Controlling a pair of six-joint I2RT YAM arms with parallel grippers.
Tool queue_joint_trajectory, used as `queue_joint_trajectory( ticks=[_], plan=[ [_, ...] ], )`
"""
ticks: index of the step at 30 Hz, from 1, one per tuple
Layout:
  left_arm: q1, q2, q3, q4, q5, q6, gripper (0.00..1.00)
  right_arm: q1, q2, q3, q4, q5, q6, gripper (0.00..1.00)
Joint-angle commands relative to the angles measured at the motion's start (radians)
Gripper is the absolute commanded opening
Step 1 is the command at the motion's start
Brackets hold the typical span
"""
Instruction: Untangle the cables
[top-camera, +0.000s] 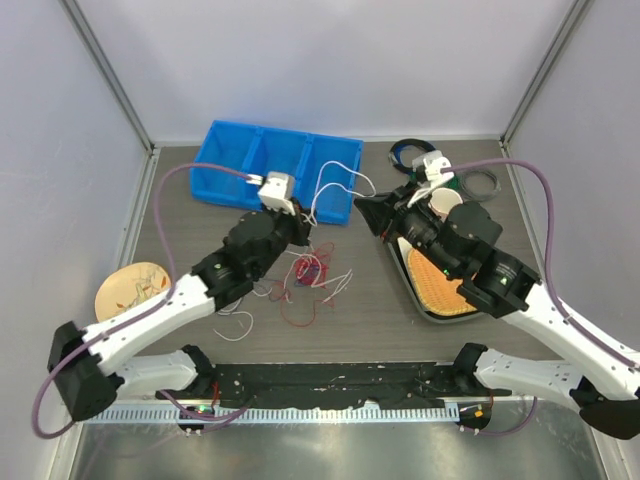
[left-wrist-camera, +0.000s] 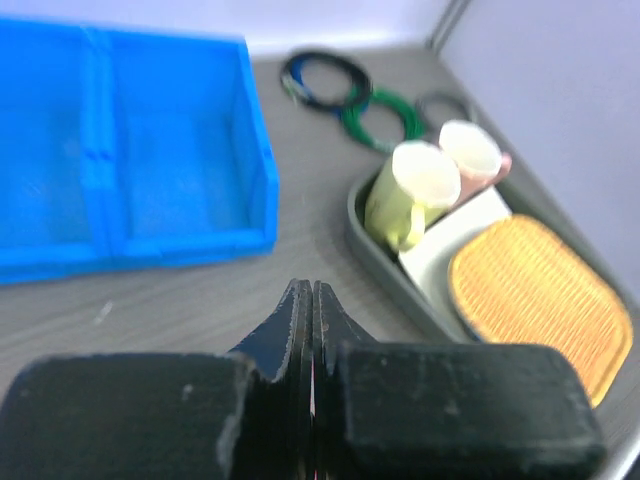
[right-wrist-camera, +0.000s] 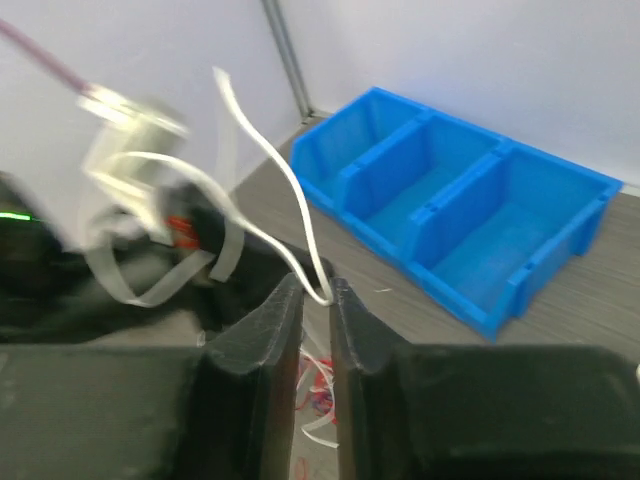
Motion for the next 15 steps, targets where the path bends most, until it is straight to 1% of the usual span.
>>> queue_joint_trajectory(
  ticks=[1, 2, 3, 4, 6, 7, 8, 11, 13, 14, 15],
  plan=[
    [-0.002, -0.157, 0.090, -0.063, -0.169, 0.052, 0.00, -0.001, 0.069, 0.084, -0.053, 0.143, -0.072, 0.35],
    [-0.003, -0.193, 0.101, -0.077, -0.186, 0.061, 0.00, 0.001, 0.080, 0.090, -0.055, 0.135, -0.080, 0.41],
    [-0.003, -0.213, 0.104, -0.094, -0.203, 0.069, 0.00, -0.001, 0.099, 0.098, -0.053, 0.093, -0.108, 0.46],
    [-0.002, -0.230, 0.107, -0.100, -0.203, 0.070, 0.00, -0.001, 0.106, 0.099, -0.053, 0.079, -0.111, 0.56],
    [-0.003, -0.270, 0.110, -0.117, -0.180, 0.064, 0.00, -0.001, 0.101, 0.076, -0.007, 0.030, -0.123, 0.63],
    [-0.003, -0.278, 0.114, -0.117, -0.174, 0.058, 0.00, -0.001, 0.097, 0.061, 0.043, -0.045, -0.134, 0.66],
    [-0.002, -0.284, 0.127, -0.160, -0.176, 0.049, 0.00, -0.001, 0.094, 0.047, 0.062, -0.070, -0.143, 0.68],
    [-0.002, -0.293, 0.154, -0.180, -0.200, 0.020, 0.00, -0.001, 0.084, -0.008, 0.116, -0.159, -0.168, 0.74],
    [-0.003, -0.284, 0.173, -0.203, -0.196, -0.002, 0.00, -0.001, 0.097, -0.057, 0.140, -0.260, -0.207, 0.76],
    [-0.003, -0.283, 0.188, -0.227, -0.189, -0.008, 0.00, -0.001, 0.106, -0.075, 0.142, -0.370, -0.223, 0.76],
    [-0.002, -0.275, 0.196, -0.238, -0.186, -0.014, 0.00, -0.001, 0.116, -0.114, 0.142, -0.432, -0.240, 0.76]
  ],
)
